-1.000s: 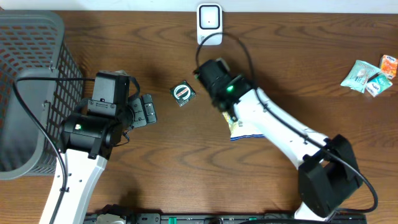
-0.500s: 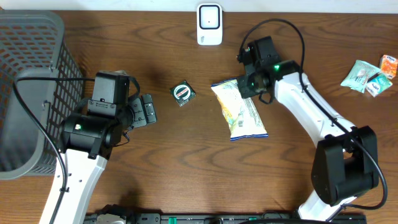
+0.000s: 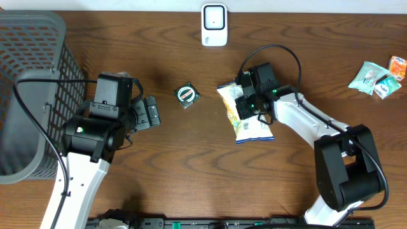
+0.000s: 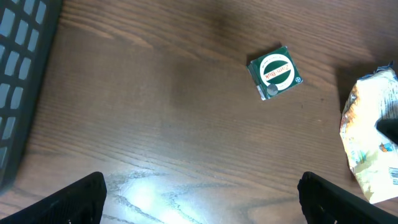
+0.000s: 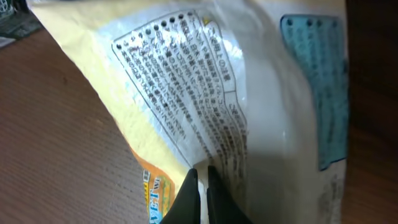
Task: Scan the item barcode
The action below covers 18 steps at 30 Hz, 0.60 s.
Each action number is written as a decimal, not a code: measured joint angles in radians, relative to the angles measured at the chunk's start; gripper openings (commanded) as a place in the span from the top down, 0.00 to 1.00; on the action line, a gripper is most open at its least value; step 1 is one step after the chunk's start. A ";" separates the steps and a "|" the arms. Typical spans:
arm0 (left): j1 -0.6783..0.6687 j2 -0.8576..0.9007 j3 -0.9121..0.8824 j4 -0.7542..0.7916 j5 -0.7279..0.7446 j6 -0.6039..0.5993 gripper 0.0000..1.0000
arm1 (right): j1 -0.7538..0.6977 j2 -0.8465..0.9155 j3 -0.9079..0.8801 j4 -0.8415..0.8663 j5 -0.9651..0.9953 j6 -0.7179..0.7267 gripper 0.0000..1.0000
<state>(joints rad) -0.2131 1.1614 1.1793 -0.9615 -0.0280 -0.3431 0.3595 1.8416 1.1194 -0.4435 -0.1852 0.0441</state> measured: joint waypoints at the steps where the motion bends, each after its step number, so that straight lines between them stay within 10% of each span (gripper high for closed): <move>1: 0.000 0.000 0.000 0.000 0.000 0.000 0.02 | 0.000 0.000 0.000 -0.001 -0.002 0.003 0.99; 18: 0.000 0.000 0.000 0.000 0.000 0.000 0.02 | 0.000 -0.138 0.196 -0.123 0.158 0.017 0.98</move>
<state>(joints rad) -0.2131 1.1614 1.1793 -0.9615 -0.0284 -0.3431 0.3595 1.7031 1.3159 -0.5663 -0.0273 0.0612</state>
